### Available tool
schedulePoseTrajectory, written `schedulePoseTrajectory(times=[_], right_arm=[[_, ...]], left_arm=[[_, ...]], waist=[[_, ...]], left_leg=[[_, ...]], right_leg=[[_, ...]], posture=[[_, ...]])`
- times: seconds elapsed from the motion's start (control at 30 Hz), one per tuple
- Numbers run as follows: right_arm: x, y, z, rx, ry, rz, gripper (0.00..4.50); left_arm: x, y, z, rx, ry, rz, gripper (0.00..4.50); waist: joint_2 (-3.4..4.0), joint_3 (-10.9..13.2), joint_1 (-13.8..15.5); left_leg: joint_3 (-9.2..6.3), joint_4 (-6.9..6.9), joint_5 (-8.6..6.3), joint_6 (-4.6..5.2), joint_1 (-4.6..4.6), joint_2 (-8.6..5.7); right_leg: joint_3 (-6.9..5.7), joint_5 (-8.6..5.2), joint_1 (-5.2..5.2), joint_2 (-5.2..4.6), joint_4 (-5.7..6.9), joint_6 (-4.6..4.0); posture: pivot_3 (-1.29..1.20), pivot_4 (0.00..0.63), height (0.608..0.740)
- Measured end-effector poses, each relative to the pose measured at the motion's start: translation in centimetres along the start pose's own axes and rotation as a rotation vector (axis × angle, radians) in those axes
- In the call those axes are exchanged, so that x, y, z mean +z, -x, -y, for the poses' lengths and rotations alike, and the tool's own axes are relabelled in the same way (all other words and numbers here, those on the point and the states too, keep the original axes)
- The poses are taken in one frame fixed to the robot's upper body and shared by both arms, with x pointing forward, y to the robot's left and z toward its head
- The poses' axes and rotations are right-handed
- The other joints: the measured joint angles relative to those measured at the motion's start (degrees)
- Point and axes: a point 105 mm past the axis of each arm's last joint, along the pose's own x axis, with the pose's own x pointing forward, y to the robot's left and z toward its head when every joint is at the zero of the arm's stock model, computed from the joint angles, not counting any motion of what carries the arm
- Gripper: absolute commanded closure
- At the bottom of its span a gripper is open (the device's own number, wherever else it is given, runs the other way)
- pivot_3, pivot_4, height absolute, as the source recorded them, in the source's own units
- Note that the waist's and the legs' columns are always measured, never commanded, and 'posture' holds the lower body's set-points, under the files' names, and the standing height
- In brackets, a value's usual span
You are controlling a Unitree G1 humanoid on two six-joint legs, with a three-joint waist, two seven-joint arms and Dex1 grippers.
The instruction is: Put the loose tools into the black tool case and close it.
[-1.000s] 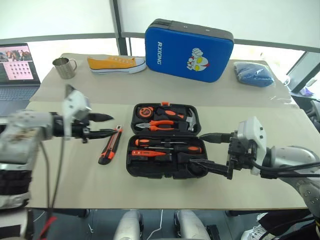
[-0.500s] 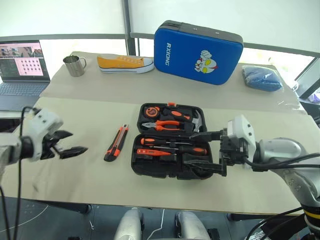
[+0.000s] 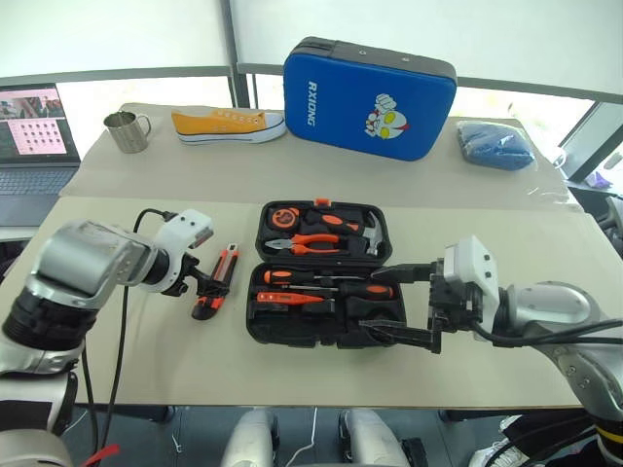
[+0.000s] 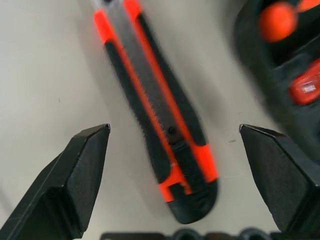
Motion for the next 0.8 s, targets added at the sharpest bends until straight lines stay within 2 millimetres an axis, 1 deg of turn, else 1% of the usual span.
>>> schedulePoseTrajectory(times=[0.03, 0.17, 0.23, 0.3, 0.33, 0.4, 0.43, 0.5, 0.57, 0.67, 0.73, 0.8], right_arm=[[-0.1, 0.0, -0.1, -0.005, -0.004, -0.002, 0.0], [-0.1, 0.0, -0.1, -0.016, -0.002, 0.0, 0.0], [-0.1, 0.0, -0.1, -0.02, -0.001, 0.003, 0.0], [0.1, 0.1, -0.1, -0.025, 0.003, 0.007, 0.0], [0.2, 0.2, 0.0, -0.033, 0.007, 0.009, 0.0], [0.2, 0.3, 0.0, -0.041, 0.008, 0.009, 0.0], [0.0, 0.3, 0.0, -0.042, 0.003, 0.007, 0.0], [-0.1, 0.3, -0.1, -0.042, -0.001, 0.005, 0.0], [-0.1, 0.3, -0.1, -0.043, -0.002, 0.005, 0.0], [-0.2, 0.4, 0.0, -0.053, -0.009, 0.002, 0.0], [-0.4, 0.5, 0.0, -0.06, -0.014, 0.0, 0.0], [-0.3, 0.7, 0.0, -0.068, -0.013, 0.0, 0.0]], left_arm=[[0.1, -0.5, 0.1, 0.0, -0.005, -0.002, 0.03], [0.8, -1.1, 0.2, 0.0, -0.009, 0.006, 0.03], [1.0, -1.4, 0.3, -0.005, -0.009, 0.016, 0.55], [1.2, -1.7, 0.1, 0.004, -0.005, 0.025, 0.95], [1.3, -1.8, -0.1, 0.013, -0.003, 0.029, 1.43], [1.2, -1.8, -0.5, 0.026, 0.002, 0.034, 2.0], [1.2, -1.8, -0.7, 0.03, 0.005, 0.039, 2.48], [1.2, -1.8, -0.9, 0.03, 0.01, 0.047, 2.81], [1.2, -1.9, -1.3, 0.03, 0.012, 0.061, 2.82], [1.5, -2.1, -2.3, 0.023, 0.001, 0.151, 2.82], [2.6, -1.8, -2.7, 0.003, -0.038, 0.253, 2.82], [4.2, -0.8, -2.3, -0.043, -0.103, 0.36, 2.82]], waist=[[-0.01, 0.01, 0.19], [0.03, -0.03, 0.8], [0.13, -0.09, 1.09], [0.19, -0.12, 1.31], [0.2, -0.13, 1.37], [0.2, -0.13, 1.38], [0.21, -0.14, 1.38], [0.23, -0.15, 1.4], [0.3, -0.19, 1.39], [0.32, -0.2, 1.29], [0.23, -0.15, 1.26], [0.07, -0.07, 1.29]], left_leg=[[0.02, 0.02, 0.0, 0.0, 0.0, 0.0], [0.03, 0.04, 0.0, 0.0, 0.06, -0.02], [0.03, 0.05, 0.0, 0.0, 0.09, -0.04], [0.04, 0.06, 0.01, 0.0, 0.1, -0.06], [0.04, 0.07, 0.01, 0.0, 0.1, -0.05], [0.03, 0.07, 0.01, 0.0, 0.1, -0.06], [0.03, 0.07, 0.01, 0.0, 0.1, -0.06], [0.03, 0.07, 0.01, 0.0, 0.11, -0.06], [0.03, 0.07, 0.01, 0.0, 0.13, -0.06], [0.04, 0.06, 0.01, -0.01, 0.13, -0.03], [0.04, 0.08, 0.02, -0.02, 0.01, -0.02], [0.05, 0.08, 0.02, -0.02, -0.06, -0.02]], right_leg=[[0.0, 0.0, 0.0, -0.02, 0.0, 0.01], [0.01, 0.0, 0.07, -0.03, 0.01, 0.02], [0.01, 0.01, 0.11, -0.03, 0.02, 0.02], [0.01, 0.0, 0.14, -0.04, 0.02, 0.02], [0.0, 0.0, 0.14, -0.04, 0.02, 0.02], [0.01, 0.0, 0.15, -0.04, 0.02, 0.02], [0.01, 0.0, 0.15, -0.05, 0.02, 0.02], [0.01, 0.0, 0.16, -0.05, 0.02, 0.02], [0.01, 0.0, 0.17, -0.05, 0.02, 0.02], [0.0, 0.01, 0.14, -0.03, 0.04, 0.0], [0.0, 0.02, 0.04, -0.03, 0.04, 0.0], [-0.03, 0.02, 0.02, -0.03, -0.02, 0.0]], posture=[[0.0, 0.15, 0.739], [0.0, 0.15, 0.739], [0.0, 0.15, 0.739], [0.0, 0.15, 0.739], [0.0, 0.15, 0.739], [0.0, 0.15, 0.739], [0.0, 0.15, 0.739], [0.0, 0.15, 0.739], [0.0, 0.15, 0.739], [0.0, 0.15, 0.739], [0.0, 0.15, 0.739], [0.0, 0.15, 0.739]])
